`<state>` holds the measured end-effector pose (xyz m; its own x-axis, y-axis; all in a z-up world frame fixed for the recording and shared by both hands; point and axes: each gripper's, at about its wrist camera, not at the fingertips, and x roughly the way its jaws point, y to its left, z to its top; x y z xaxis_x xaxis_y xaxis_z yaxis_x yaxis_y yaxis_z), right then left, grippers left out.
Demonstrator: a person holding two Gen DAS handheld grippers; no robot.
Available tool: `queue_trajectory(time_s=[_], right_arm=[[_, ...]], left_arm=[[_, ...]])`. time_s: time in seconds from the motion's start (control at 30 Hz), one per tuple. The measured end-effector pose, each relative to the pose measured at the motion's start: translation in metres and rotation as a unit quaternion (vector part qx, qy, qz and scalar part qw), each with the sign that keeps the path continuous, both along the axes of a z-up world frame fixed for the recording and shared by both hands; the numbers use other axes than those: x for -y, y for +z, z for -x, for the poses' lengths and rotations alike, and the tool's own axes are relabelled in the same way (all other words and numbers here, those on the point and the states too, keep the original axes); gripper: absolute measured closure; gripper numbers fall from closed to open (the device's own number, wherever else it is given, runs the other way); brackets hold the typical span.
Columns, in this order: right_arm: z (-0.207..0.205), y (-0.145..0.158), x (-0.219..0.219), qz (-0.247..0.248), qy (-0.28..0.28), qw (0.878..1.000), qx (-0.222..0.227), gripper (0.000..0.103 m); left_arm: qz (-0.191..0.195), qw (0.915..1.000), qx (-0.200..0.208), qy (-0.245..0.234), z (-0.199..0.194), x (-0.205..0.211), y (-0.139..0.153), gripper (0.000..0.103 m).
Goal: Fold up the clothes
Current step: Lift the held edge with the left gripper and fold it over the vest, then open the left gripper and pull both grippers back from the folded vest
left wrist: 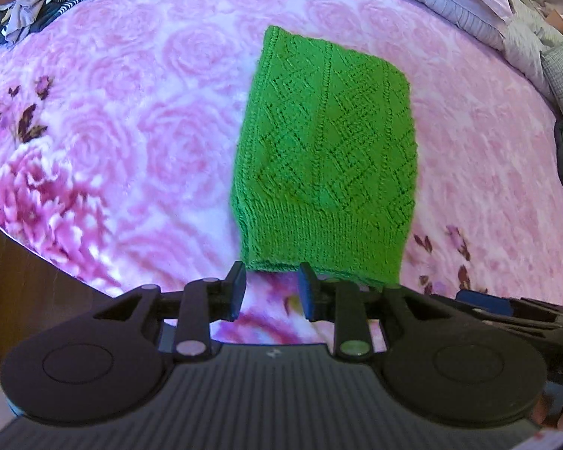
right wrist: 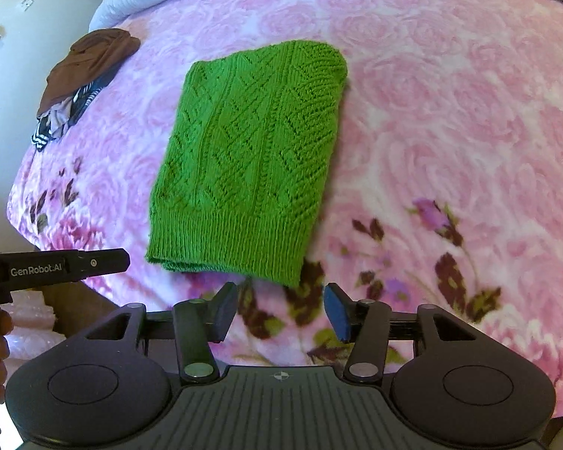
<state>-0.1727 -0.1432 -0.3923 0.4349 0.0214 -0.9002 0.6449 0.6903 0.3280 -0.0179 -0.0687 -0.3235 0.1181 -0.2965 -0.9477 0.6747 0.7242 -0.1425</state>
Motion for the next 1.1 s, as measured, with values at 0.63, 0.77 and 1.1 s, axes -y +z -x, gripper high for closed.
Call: queue_trajectory(time_s=[0.63,0.77,1.1], right_arm=[[0.015,-0.021,0.015,-0.025,-0.138,0.990,-0.010,0.054],[0.012,-0.022,0.015,-0.027,-0.180,0.983,-0.013,0.054],[0.011,-0.031,0.010,-0.033,-0.246,0.969,-0.019,0.054]], left_arm=[[0.006,0.9951,-0.043,-0.089,-0.039,0.007,-0.023,0.075],[0.011,0.9914,-0.041,-0.124,-0.056,0.012,-0.020,0.073],[0.011,0.9872,-0.042,-0.153,-0.095,0.017,-0.034,0.069]])
